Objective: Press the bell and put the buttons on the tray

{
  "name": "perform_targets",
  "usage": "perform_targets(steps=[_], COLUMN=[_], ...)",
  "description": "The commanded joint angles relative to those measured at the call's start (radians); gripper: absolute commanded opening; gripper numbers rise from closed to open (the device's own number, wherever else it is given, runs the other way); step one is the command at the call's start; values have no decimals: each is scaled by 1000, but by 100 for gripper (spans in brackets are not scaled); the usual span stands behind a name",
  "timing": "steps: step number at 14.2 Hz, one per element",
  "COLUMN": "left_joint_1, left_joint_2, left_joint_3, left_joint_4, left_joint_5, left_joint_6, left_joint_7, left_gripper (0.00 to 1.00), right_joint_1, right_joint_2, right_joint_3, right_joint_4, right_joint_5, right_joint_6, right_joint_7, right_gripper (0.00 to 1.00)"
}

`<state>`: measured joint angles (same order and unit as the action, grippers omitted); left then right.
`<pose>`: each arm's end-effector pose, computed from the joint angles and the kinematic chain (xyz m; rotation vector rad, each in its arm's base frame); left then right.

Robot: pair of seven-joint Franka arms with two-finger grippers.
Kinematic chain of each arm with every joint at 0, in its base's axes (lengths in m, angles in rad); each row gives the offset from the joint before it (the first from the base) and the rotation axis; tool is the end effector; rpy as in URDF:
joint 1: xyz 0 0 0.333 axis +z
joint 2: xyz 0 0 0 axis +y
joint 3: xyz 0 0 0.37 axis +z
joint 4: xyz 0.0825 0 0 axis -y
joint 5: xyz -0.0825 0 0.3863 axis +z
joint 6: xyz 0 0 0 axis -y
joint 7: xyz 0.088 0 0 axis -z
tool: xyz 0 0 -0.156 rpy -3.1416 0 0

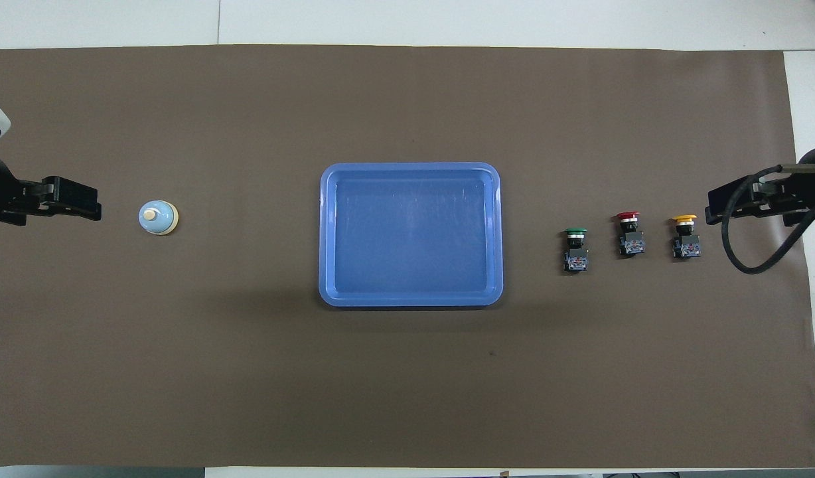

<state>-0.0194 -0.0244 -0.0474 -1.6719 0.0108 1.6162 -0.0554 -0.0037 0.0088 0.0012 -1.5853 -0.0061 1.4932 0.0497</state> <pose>0.5469 -0.0352 0.5989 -3.1274 0.0188 0.0478 0.5457 -0.0024 0.6117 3.1281 -0.0819 -0.1577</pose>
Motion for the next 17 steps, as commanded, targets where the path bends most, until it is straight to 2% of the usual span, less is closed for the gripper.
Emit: perform_targets(steps=[1,9,10,14,17], left_joint_1=[-7,1,1,12,61], left_joint_2=[-9,-9,-11,-6,1], left_joint_3=[3,3,4,7,6], left_joint_4=[-11,-15,-22,-31,-66], left_joint_5=[12,12,14,20,21], left_joint_6=[13,42,54,48,114], left_joint_7=[-1,-8,-9,-11,-1], left_gripper=[100,100,85,0,0], right_joint_1=[-13,-13,-13,-13,-13], right_joint_2=[-24,-24,-24,-24,-24], right_joint_3=[5,5,5,5,5], right_joint_4=[-27,-27,-28,-28,-27], right_joint_5=[20,20,20,20,20], right_joint_6=[-1,-2,-1,-2,-2], right_joint_7=[-22,-22,-22,-22,-22], right_gripper=[100,100,100,100,100])
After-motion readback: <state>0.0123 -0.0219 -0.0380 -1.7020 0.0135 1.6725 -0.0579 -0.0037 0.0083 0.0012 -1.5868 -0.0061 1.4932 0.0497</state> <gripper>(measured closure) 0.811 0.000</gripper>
